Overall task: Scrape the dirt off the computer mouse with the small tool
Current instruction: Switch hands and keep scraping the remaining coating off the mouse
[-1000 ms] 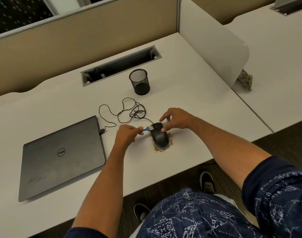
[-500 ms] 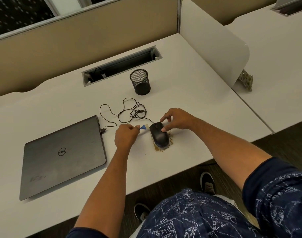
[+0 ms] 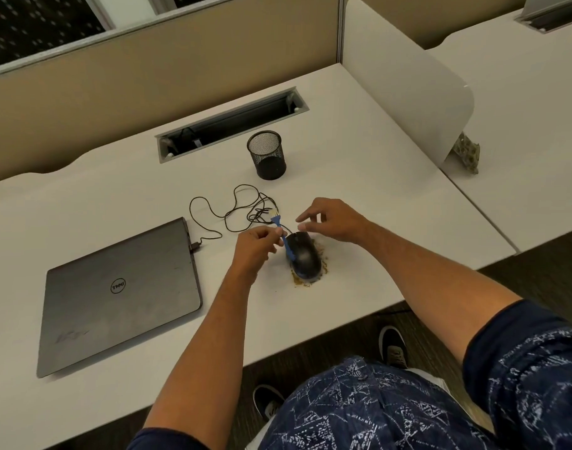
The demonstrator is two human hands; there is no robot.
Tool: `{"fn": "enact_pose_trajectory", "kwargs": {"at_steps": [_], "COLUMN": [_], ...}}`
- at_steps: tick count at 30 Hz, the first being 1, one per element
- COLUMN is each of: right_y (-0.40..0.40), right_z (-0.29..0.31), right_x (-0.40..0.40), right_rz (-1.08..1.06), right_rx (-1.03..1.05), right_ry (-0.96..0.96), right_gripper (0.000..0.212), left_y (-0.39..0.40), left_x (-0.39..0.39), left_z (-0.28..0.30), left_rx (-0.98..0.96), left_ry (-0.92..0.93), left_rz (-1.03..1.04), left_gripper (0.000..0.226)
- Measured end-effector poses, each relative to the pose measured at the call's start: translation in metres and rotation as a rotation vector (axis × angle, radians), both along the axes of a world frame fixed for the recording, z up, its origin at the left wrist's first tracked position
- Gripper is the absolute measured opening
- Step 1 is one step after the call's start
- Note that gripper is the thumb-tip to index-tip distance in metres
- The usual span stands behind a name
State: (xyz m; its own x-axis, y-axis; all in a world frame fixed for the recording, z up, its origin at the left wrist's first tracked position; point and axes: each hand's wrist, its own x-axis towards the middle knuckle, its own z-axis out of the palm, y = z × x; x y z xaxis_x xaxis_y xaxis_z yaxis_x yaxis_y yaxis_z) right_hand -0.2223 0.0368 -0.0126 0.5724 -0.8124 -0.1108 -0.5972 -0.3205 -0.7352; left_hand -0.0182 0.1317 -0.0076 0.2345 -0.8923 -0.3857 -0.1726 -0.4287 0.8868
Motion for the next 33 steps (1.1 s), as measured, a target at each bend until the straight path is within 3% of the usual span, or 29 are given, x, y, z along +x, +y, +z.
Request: {"fn": "enact_pose_trajectory", "kwargs": {"at_steps": [10,15,20,25,33], "right_y": [0.003,0.000,-0.003,-0.005,-0.004], "right_z": [0.015,0.013,0.006,0.002,0.009], "right_x": [0.012,0.008,-0.012,-0.032,-0.031], "right_rz": [0.044,0.041,-0.046,-0.092,-0.066], "right_rx": [0.047,0.122,0.213,0.276,0.330], "right_ry": [-0.065,-0.005,-0.096,-0.165,-0.093], "right_gripper": [0.037,0.020,0.023,0.023,0.021], "left_y": [-0.004,-0.001,0.011,0.024,0.023], "left_x": [-0.016,-0.017,-0.011,-0.011,-0.019], "left_z": [0.009,0.007,-0.005,-0.023,-0.031], "left_rx": [0.018,-0.094,-0.192,-0.140,-0.158], "left_ry": [0.169,0.013,-0.383,-0.534,-0.608], "left_rz": [0.059,0.020,-0.065,-0.265,-0.416], "left_gripper": [0.015,0.014,0.067,0.129,0.137]}}
